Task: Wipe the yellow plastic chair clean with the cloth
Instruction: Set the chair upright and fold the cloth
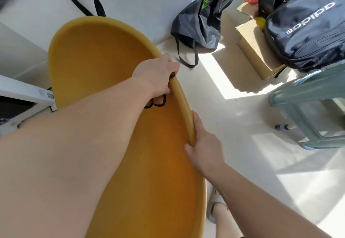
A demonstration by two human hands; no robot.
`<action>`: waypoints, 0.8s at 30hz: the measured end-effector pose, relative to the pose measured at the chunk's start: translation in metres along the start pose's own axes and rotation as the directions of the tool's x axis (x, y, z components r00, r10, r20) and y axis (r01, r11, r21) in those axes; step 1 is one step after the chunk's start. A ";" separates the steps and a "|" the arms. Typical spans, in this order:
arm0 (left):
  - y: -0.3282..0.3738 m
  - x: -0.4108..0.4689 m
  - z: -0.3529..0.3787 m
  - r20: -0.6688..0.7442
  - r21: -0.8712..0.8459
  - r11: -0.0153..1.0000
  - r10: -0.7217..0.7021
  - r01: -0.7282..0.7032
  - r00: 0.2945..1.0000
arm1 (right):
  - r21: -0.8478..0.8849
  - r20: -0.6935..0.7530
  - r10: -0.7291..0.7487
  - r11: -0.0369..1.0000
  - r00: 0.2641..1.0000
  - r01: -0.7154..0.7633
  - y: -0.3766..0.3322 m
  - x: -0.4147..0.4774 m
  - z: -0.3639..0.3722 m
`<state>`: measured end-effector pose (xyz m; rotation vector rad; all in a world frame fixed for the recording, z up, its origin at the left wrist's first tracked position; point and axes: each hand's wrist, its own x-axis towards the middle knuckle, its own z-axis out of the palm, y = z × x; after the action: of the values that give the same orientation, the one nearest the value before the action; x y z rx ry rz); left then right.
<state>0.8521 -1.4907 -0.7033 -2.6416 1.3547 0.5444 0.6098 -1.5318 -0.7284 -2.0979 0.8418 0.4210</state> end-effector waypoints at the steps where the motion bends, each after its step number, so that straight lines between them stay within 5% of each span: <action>1: -0.004 -0.001 0.000 -0.011 -0.003 1.000 -0.017 0.017 1.000 | -0.022 0.021 -0.020 1.000 1.000 0.020 -0.002 0.005 -0.006; 7: -0.067 -0.007 -0.010 -0.020 -0.012 0.968 -0.251 0.250 0.968 | -0.168 0.156 -0.183 0.963 0.971 0.208 -0.043 0.076 -0.026; 12: -0.125 -0.037 0.000 0.025 -0.048 0.893 -0.447 0.447 0.894 | -0.440 0.213 -0.291 0.824 0.933 0.357 -0.094 0.124 -0.020; 16: -0.154 -0.072 0.020 0.021 -0.118 0.847 -0.520 0.518 0.854 | -0.621 -0.025 -0.367 0.735 0.930 0.273 -0.112 0.114 0.007; 19: -0.172 -0.103 0.034 0.028 -0.111 0.838 -0.535 0.535 0.844 | -0.556 -0.299 -0.245 0.831 0.922 0.040 -0.108 0.081 0.038; 24: -0.185 -0.153 0.063 -0.035 -0.174 0.784 -0.610 0.597 0.791 | -0.533 -0.271 -0.145 0.846 0.952 -0.023 -0.130 0.059 0.077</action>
<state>0.9029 -1.2479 -0.7152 -3.0243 0.4075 0.4499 0.7424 -1.4375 -0.7339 -2.7551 0.8982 0.3248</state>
